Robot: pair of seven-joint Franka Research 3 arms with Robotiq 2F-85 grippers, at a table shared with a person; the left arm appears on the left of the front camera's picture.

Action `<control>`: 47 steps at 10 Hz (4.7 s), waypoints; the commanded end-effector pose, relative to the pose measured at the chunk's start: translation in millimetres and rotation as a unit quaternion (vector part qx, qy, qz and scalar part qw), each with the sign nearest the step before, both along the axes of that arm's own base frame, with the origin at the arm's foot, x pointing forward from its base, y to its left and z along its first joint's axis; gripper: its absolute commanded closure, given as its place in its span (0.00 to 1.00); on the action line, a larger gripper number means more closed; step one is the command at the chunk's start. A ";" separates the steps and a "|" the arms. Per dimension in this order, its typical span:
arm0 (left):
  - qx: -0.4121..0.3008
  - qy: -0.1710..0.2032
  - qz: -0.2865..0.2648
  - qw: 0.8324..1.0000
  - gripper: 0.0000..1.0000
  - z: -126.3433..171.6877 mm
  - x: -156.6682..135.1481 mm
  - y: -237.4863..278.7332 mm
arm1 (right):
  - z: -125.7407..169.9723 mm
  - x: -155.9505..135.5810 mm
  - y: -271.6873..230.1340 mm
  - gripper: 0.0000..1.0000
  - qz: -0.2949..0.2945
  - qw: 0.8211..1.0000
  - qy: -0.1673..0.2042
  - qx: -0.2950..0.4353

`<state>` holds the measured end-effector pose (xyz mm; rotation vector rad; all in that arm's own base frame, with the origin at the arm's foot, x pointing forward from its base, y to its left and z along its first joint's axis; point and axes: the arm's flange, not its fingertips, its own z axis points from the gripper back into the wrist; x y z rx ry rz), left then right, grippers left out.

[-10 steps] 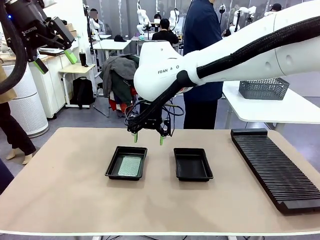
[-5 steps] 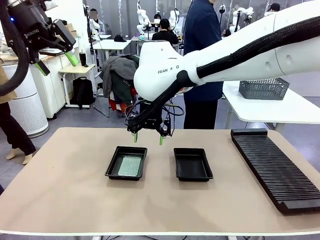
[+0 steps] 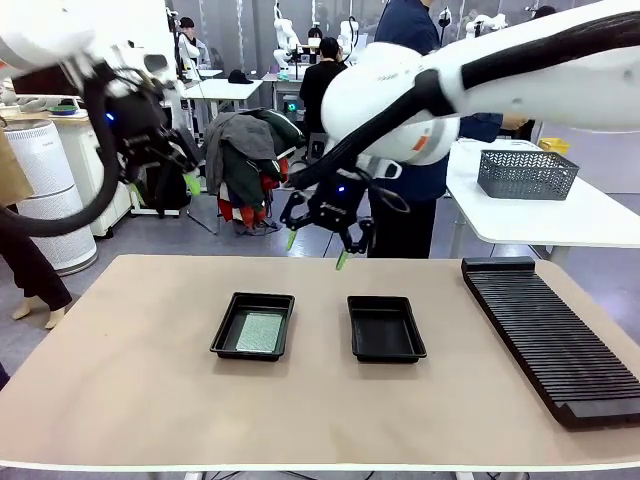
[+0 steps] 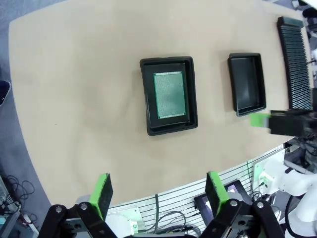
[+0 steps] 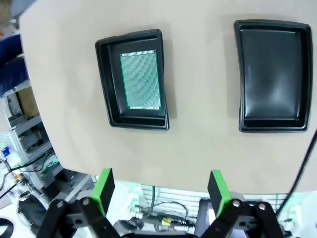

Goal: Inspect and transfer BCBs to ESD trays.
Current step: Pick up the ESD tray and place it on the left side of the table.

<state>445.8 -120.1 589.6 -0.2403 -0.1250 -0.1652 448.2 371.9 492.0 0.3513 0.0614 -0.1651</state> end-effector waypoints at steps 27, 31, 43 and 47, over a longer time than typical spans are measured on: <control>0.106 0.050 0.059 0.991 0.34 -277.8 78.0 -72.9 | 29.0 -14.7 -144.8 0.00 -0.054 0.986 -0.004 0.160; 0.103 0.055 0.063 0.991 0.60 -281.3 74.3 -70.1 | 29.0 -14.7 -144.8 0.00 -0.054 0.986 -0.004 0.160; 0.104 0.058 0.063 0.991 1.00 -281.8 74.8 -70.9 | 29.0 -14.7 -144.8 0.00 -0.054 0.986 -0.004 0.160; 0.104 0.058 0.063 0.991 1.00 -281.8 74.8 -70.9 | 29.0 -14.7 -144.8 0.00 -0.054 0.986 -0.004 0.160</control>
